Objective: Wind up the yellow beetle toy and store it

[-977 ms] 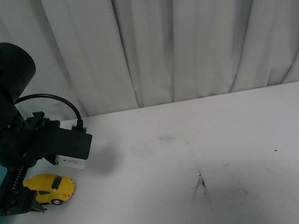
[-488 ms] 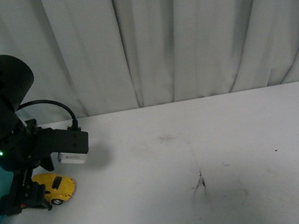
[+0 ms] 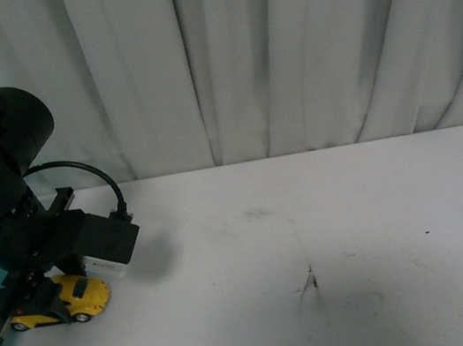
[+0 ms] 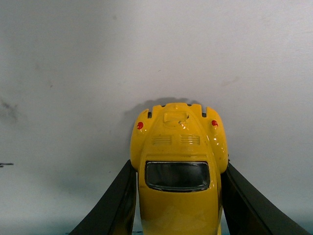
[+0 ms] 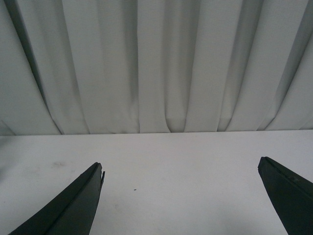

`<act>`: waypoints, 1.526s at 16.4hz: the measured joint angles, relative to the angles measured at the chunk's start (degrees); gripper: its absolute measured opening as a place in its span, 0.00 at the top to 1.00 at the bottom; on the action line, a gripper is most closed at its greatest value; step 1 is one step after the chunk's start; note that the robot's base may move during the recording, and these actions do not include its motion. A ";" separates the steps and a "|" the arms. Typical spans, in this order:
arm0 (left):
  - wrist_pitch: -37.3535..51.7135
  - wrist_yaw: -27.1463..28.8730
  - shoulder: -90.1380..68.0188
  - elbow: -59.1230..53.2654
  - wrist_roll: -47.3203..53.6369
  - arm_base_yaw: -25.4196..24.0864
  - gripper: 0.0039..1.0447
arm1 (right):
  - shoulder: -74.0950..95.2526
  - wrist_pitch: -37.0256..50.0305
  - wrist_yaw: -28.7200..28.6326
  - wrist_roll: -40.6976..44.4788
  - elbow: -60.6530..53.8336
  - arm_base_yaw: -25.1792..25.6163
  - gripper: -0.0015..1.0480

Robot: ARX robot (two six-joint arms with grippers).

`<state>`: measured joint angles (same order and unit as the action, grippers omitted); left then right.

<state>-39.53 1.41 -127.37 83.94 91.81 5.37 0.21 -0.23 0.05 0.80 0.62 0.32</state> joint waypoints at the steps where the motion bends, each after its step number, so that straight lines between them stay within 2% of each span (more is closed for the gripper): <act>1: -2.10 -1.57 0.79 -0.02 2.71 0.90 0.59 | 0.00 0.00 0.00 0.00 0.00 0.00 0.06; 5: -12.02 -11.43 8.96 4.94 -1.62 3.41 0.60 | 0.00 0.00 -0.02 0.00 0.00 0.00 0.06; 7: -17.38 -18.49 13.97 10.97 -6.71 1.84 0.60 | 0.00 0.00 0.00 0.00 0.00 0.00 0.06; 9: -19.67 -24.83 17.53 18.27 -13.03 -4.63 0.61 | 0.00 0.00 0.00 0.00 0.00 0.00 0.06; 13: -15.23 -25.92 19.43 17.22 -21.70 -19.21 0.62 | 0.00 0.00 -0.02 0.00 0.00 0.00 0.06; 14: -12.52 -25.31 19.67 14.16 -24.06 -22.16 0.62 | 0.00 0.00 -0.02 0.00 0.00 0.00 0.06; 16: -4.22 -18.43 20.00 7.48 -30.21 -25.62 0.62 | 0.00 -0.02 -0.02 0.00 0.00 0.00 0.06; 18: -1.31 -10.19 19.89 0.90 -32.35 -26.84 0.62 | 0.00 0.00 0.00 0.00 0.00 0.00 0.06; 22: 7.96 -1.36 16.20 -3.78 -35.26 -28.26 0.62 | 0.00 0.00 0.00 0.00 0.00 0.00 0.06; 25: 12.83 2.08 11.41 -6.54 -38.36 -28.61 0.62 | 0.00 0.00 -0.02 0.00 0.00 0.00 0.06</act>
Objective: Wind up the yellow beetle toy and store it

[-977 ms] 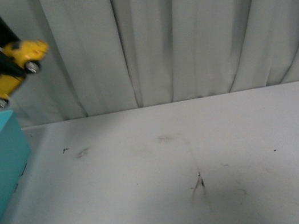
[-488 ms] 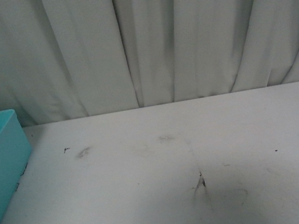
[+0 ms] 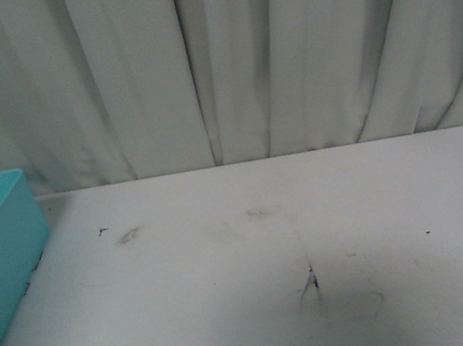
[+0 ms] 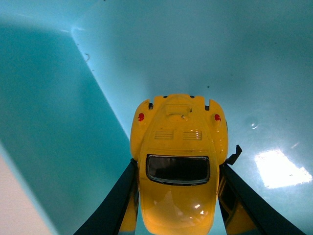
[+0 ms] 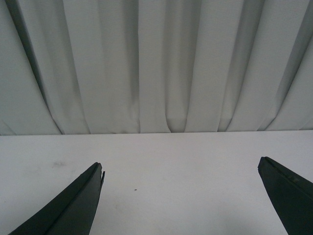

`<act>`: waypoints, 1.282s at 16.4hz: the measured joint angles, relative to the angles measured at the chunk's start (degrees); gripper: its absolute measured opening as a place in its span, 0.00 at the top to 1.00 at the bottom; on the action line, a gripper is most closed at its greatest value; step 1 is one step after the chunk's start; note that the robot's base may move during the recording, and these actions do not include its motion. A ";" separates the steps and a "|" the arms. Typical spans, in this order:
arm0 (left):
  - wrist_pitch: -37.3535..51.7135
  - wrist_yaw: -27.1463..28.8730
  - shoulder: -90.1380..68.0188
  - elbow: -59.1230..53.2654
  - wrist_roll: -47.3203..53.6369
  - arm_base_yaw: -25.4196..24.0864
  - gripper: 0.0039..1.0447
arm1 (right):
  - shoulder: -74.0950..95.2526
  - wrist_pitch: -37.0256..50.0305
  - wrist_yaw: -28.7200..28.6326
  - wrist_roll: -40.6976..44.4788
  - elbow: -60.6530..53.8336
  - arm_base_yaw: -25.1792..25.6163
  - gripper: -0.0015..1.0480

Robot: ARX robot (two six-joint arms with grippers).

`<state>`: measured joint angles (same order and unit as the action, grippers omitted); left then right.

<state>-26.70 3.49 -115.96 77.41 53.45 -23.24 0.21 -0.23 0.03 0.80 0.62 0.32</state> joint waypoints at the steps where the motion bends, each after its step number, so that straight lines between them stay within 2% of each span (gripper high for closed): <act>1: 1.73 0.09 -1.05 -0.39 -1.18 0.20 0.62 | 0.00 0.00 0.00 0.00 0.00 0.00 0.06; 5: 1.75 -0.02 -2.82 -0.42 -4.90 1.53 0.62 | 0.00 0.00 0.00 0.00 0.00 0.00 0.06; 6: 1.01 0.00 -3.15 -0.39 -6.01 1.75 0.59 | 0.00 0.00 0.00 0.00 0.00 0.00 0.06; 11: -2.21 -1.64 -3.50 0.33 -9.14 1.88 0.10 | 0.00 0.00 0.00 0.00 0.00 0.00 0.06; 12: -2.40 -2.86 -3.04 0.74 -9.84 1.29 0.05 | 0.00 0.00 0.02 0.00 0.00 0.00 0.06; 15: -1.07 -11.63 2.47 2.86 -14.27 -1.05 0.06 | 0.00 0.00 0.02 0.00 0.00 0.00 0.06; 18: 5.64 -22.43 12.13 2.40 -17.38 -3.91 0.06 | 0.00 0.00 0.02 0.00 0.00 0.00 0.06; 21: 8.85 -26.69 23.26 -4.87 -17.68 -6.27 0.06 | 0.00 0.00 0.00 0.00 0.00 0.00 0.06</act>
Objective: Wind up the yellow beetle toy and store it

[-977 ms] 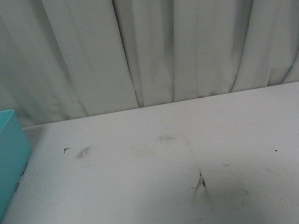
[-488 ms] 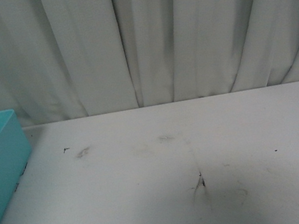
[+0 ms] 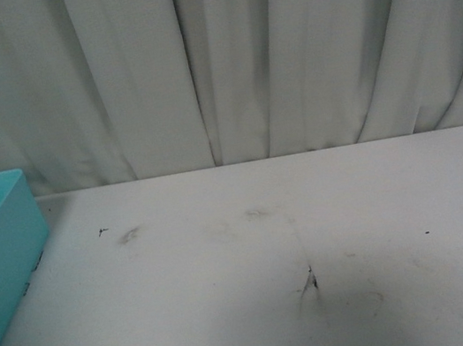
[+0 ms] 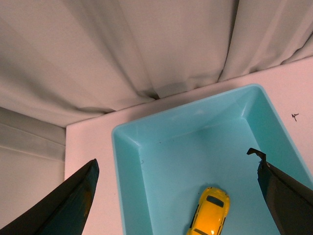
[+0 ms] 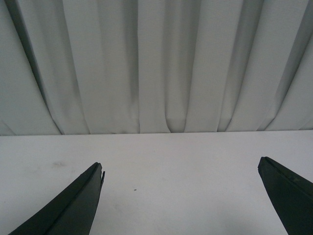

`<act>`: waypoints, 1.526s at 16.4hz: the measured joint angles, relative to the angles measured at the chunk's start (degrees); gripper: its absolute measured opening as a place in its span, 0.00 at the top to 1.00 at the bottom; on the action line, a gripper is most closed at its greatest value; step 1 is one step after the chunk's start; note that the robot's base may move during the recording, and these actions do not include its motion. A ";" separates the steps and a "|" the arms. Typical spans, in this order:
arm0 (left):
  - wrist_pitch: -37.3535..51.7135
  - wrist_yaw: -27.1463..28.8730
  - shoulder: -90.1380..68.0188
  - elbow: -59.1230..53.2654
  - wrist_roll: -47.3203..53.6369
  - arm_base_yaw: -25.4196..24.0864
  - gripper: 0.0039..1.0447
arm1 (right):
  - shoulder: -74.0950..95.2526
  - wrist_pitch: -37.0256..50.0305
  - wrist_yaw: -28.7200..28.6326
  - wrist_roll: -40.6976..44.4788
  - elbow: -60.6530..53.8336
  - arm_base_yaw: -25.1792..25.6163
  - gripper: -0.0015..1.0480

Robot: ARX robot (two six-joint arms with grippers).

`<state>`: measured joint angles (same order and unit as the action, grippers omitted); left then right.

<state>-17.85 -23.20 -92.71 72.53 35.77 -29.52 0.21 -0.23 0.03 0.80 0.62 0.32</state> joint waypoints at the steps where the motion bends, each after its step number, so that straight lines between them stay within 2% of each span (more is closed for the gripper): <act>1: 10.34 -1.79 4.68 -5.95 -2.75 -0.26 0.09 | 0.00 0.00 0.00 0.00 0.00 0.00 0.06; 2: 27.30 -2.60 11.61 -15.98 -12.13 1.09 0.21 | 0.00 0.00 0.07 0.00 0.00 0.00 0.06; 3: 38.23 -1.42 20.68 -26.25 -21.27 4.37 0.33 | 0.00 -0.02 -0.02 0.00 0.00 0.00 0.06; 4: 46.05 0.15 27.69 -33.59 -27.91 7.76 0.45 | 0.00 0.00 -0.04 0.00 0.00 0.00 0.06; 5: 50.18 2.67 32.44 -40.22 -31.63 10.25 0.59 | 0.00 -0.02 0.02 0.00 0.00 0.00 0.06; 7: 50.69 7.13 35.41 -49.57 -34.29 13.11 0.82 | 0.00 0.00 -0.02 0.00 0.00 0.00 0.06; 9: 50.75 7.89 36.02 -51.15 -34.45 13.81 0.87 | 0.00 0.00 -0.02 0.00 0.00 0.00 0.06; 11: 51.30 9.42 38.62 -53.83 -35.06 15.63 0.99 | 0.00 -0.02 0.00 0.00 0.00 0.00 0.06; 19: 49.94 16.48 52.59 -64.52 -35.41 22.99 0.99 | 0.00 0.00 0.00 0.00 0.00 0.00 0.06; 21: 47.78 18.58 56.33 -66.51 -35.41 24.98 0.99 | 0.00 0.00 0.00 0.00 0.00 0.00 0.06; 23: 46.23 22.82 58.66 -67.67 -35.52 29.11 0.99 | 0.00 -0.02 0.00 0.00 0.00 0.00 0.06; 25: 44.24 23.21 62.34 -68.78 -35.52 29.68 0.99 | 0.00 0.00 0.02 0.00 0.00 0.00 0.06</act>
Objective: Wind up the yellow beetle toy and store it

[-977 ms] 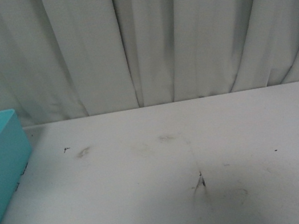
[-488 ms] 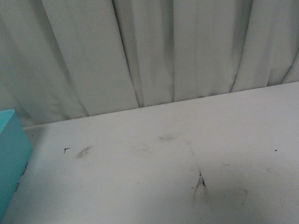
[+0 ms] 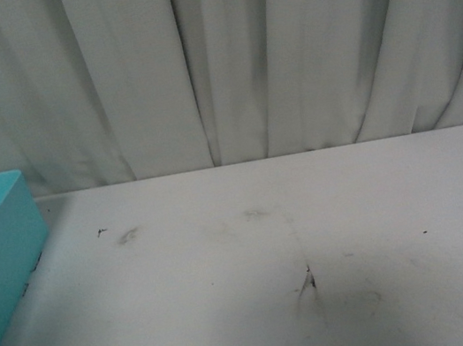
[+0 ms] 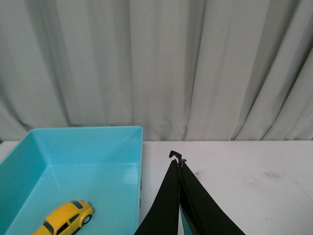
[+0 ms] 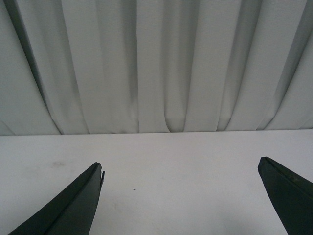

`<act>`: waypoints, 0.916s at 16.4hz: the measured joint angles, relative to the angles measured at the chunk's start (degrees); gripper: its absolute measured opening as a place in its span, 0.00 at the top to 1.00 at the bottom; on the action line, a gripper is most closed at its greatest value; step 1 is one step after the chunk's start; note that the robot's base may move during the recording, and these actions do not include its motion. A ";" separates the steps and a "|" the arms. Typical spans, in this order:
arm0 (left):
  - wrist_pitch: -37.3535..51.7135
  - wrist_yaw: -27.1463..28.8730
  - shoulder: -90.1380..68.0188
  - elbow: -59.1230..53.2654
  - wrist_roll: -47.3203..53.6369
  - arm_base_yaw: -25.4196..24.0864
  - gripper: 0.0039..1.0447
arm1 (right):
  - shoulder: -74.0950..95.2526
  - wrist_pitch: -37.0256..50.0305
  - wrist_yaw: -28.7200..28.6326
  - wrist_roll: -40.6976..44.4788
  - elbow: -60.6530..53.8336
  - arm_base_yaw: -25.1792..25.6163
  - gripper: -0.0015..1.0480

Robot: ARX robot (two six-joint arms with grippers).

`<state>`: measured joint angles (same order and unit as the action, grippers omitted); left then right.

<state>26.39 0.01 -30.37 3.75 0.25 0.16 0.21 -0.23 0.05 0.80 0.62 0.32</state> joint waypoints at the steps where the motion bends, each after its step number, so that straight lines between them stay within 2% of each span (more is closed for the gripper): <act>1: -1.44 0.02 1.90 -0.52 0.00 -0.24 0.99 | 0.00 0.00 -0.02 0.00 0.00 0.00 0.06; 3: -3.98 0.02 5.29 -1.31 0.00 -0.24 0.99 | 0.00 0.00 -0.04 0.00 0.00 0.00 0.06; 4: -1.42 0.02 6.14 -2.84 0.00 -0.24 0.99 | 0.00 0.00 -0.02 0.00 0.00 0.00 0.06; 15: -16.15 0.02 20.11 -3.17 0.00 -0.24 0.99 | 0.00 0.00 -0.02 0.00 0.00 0.00 0.06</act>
<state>10.24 0.03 -10.26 0.58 0.25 -0.08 0.21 -0.23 0.03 0.80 0.62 0.32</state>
